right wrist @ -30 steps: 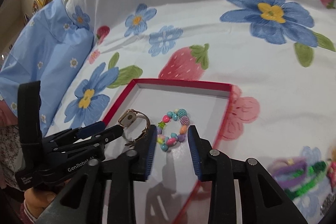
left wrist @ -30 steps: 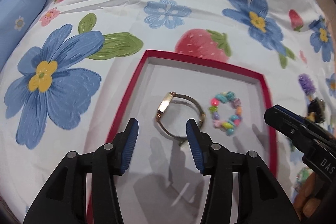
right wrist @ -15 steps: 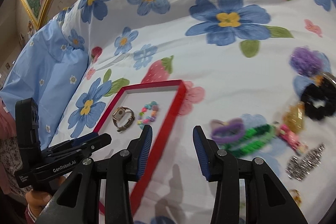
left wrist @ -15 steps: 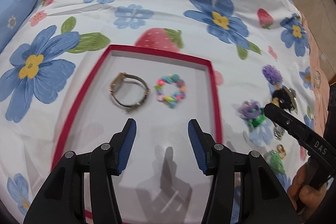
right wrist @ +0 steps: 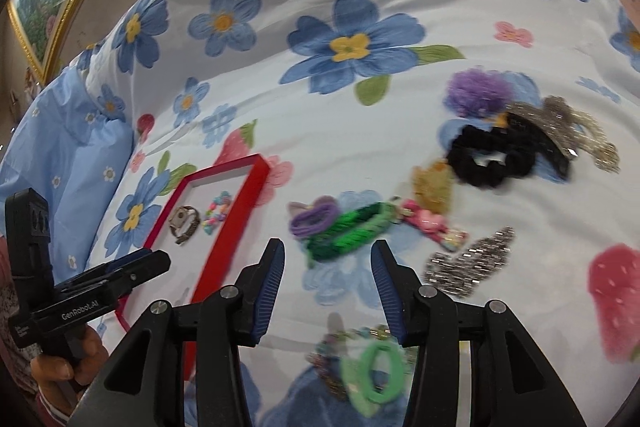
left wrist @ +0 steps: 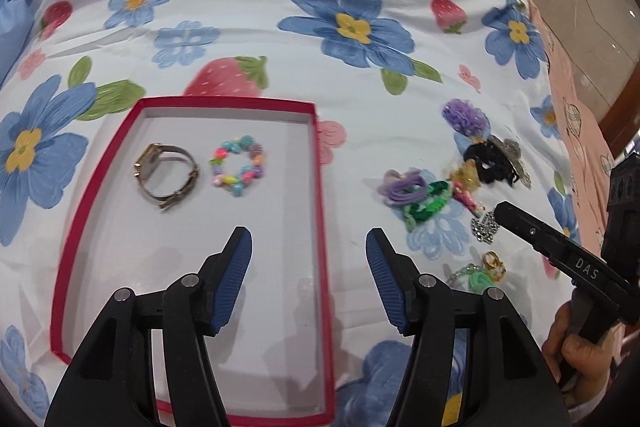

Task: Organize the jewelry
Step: 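Grasp the purple hair tie with the left tool while the right tool grasps the yellow claw clip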

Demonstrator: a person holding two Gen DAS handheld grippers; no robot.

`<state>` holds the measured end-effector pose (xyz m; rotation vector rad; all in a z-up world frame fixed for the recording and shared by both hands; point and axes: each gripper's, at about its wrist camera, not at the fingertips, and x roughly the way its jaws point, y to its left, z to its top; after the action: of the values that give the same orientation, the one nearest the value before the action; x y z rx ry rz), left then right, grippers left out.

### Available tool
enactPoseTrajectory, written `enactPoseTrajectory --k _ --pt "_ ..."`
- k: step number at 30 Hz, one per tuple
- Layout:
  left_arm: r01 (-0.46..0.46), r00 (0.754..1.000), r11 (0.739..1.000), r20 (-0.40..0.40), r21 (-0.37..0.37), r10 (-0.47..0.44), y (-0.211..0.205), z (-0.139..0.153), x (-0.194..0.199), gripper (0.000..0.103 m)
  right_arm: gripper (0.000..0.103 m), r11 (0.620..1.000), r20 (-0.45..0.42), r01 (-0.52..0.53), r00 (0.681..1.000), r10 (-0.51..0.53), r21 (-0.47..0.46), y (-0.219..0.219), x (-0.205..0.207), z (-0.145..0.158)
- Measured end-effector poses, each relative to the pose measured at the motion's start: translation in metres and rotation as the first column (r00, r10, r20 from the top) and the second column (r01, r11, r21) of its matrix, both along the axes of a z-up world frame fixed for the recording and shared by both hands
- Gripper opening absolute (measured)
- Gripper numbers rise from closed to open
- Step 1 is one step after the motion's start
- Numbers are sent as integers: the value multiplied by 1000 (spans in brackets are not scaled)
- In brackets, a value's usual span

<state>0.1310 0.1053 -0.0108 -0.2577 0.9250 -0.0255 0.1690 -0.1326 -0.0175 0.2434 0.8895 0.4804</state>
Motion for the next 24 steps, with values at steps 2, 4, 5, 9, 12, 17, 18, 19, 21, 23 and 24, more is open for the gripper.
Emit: enactPoseTrajectory --k 2,4,5,9,12,17,18,19,21,23,24 --pt "16 1000 1000 -3 3 -16 -6 0 3 59 48 1000 1 16 1000 -16 -3 -9 0 -1" --pt "31 1000 999 -4 9 -31 -12 0 7 59 48 1000 -3 31 1000 -31 -2 -16 1 -2" --pt "40 999 999 -5 13 -40 -15 0 9 59 48 999 -5 38 999 -38 0 -20 2 -2" --pt "74 997 997 -9 38 -74 -26 -1 18 59 48 998 -5 64 998 -64 3 -31 5 -4" --pt "96 995 994 -14 44 -95 -32 -3 27 59 48 997 -10 75 997 -75 6 -36 9 -7" --pt "126 992 991 -14 46 -125 -40 -3 43 59 48 997 -25 77 997 -77 -1 -37 19 -15" --pt "136 991 990 -16 44 -135 -42 -4 47 59 48 997 -29 79 996 -79 -3 -37 23 -16" --pt "145 989 988 -19 44 -144 -44 -5 51 59 48 997 -32 81 996 -81 -3 -37 25 -18" --pt "161 987 986 -26 52 -160 -49 -8 60 59 48 996 -37 87 996 -87 -6 -37 33 -21" --pt "176 984 983 -35 56 -174 -53 -12 71 59 48 996 -47 92 995 -92 -7 -38 42 -25" --pt "182 983 982 -42 56 -180 -55 -14 76 59 48 995 -52 95 994 -95 -9 -38 46 -27"
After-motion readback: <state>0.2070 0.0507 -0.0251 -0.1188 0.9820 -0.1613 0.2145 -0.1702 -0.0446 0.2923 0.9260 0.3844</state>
